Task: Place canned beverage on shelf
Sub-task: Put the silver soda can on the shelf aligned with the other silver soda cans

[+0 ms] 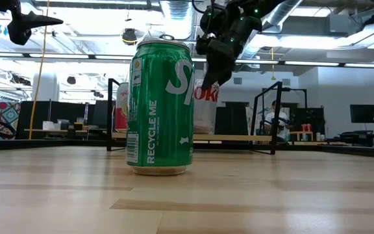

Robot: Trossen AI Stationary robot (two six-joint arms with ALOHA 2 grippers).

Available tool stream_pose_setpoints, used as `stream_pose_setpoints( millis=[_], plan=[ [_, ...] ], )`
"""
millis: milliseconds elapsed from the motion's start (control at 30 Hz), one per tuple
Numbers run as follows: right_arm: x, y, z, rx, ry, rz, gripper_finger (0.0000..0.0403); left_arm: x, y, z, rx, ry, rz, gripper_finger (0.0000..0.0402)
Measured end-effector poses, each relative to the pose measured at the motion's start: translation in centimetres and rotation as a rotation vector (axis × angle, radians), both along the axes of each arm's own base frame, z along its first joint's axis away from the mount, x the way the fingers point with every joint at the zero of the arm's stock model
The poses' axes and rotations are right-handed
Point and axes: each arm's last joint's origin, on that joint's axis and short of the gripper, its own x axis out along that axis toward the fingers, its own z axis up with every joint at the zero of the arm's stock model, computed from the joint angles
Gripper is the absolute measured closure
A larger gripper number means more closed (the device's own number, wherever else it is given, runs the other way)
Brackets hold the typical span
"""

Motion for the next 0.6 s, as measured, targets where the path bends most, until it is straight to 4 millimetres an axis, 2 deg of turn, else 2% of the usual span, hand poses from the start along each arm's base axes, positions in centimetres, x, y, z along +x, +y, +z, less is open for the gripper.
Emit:
stream_pose_setpoints(
  millis=[600],
  plan=[
    [-0.09, -0.22, 0.11, 0.013, -0.009, -0.005, 0.0059, -0.01, 0.01, -0.01, 0.014, 0.008, 0.007, 0.0155]
  ],
)
